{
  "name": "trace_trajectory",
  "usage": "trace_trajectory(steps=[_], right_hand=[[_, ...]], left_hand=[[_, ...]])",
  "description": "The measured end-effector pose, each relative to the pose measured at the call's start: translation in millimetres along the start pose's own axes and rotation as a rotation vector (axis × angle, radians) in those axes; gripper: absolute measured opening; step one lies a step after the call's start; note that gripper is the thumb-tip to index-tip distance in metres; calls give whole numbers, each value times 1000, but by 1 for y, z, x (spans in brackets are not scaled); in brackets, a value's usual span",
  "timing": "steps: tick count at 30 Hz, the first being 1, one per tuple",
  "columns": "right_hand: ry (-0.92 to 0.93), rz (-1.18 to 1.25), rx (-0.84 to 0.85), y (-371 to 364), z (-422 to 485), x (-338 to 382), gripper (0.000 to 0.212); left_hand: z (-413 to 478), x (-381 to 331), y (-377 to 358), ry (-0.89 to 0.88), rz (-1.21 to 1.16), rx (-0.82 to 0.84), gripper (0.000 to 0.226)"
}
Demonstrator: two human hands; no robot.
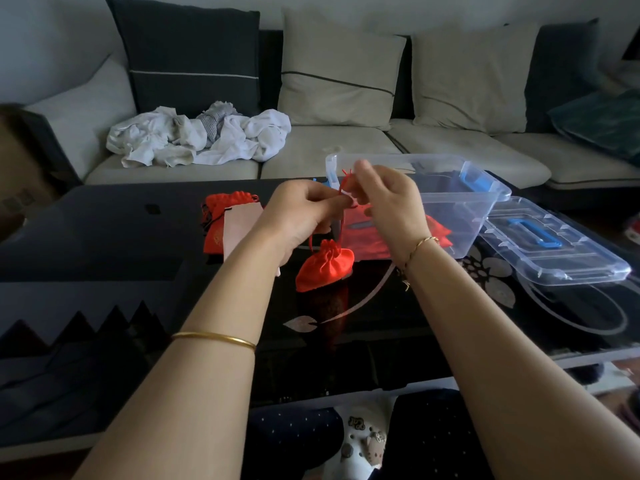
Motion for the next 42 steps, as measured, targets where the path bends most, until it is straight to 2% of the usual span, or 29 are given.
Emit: trace_trajectory(steps=[3, 7, 11, 13, 15, 17, 19, 20, 22, 24, 26, 30, 33, 38, 42], right_hand=[[-181, -24, 35, -2, 2, -16, 37], [-200, -104, 196, -7, -6, -21, 38], [-226, -38, 164, -7, -4, -23, 35], [-329, 76, 139, -4, -5, -24, 37], [-421, 140, 243, -2, -7, -24, 35], [-436, -5, 434, -1, -14, -26, 33], [-441, -169, 510, 0, -20, -29, 31], [-416, -209, 458, 0, -19, -30, 30], [-296, -181, 242, 1, -10, -29, 28], [-251, -16, 146, -1, -2, -27, 27], [-319, 141, 211, -7, -4, -31, 27], [-421, 167, 307, -13, -13, -36, 24], [-499, 252, 339, -14, -15, -38, 23], [-583, 344, 408, -16, -18, -39, 20], [-622, 401, 504, -18, -21, -35, 19]], left_hand=[[1, 2, -1, 13, -31, 8, 12], [2, 3, -3, 33, -92, 25, 7], [2, 4, -3, 45, -114, 18, 7], [3, 6, -2, 50, -103, -25, 10], [5, 9, 1, 48, -103, -68, 11], [6, 11, 2, 37, -88, -84, 11], [6, 12, 2, 35, -74, -63, 13], [5, 11, 2, 36, -73, -43, 14], [4, 8, 2, 23, -80, 14, 16], [2, 3, 1, -34, -59, 71, 18], [1, -1, -1, -136, 29, 84, 20], [2, -2, -3, -402, 274, -37, 28], [2, 1, -3, -505, 385, -103, 33], [-3, -4, 0, -650, 467, -203, 34], [-6, -8, 0, -718, 429, -262, 35]])
Point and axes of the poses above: each hand's wrist, its own z-axis towards the middle knuckle, its own y-axis out of the back of the hand, x = y × z, the point moved 4 cm from there along z, towards the middle knuckle, and after that the axes turned 12 degrees about -x, right-handed, at the moved point
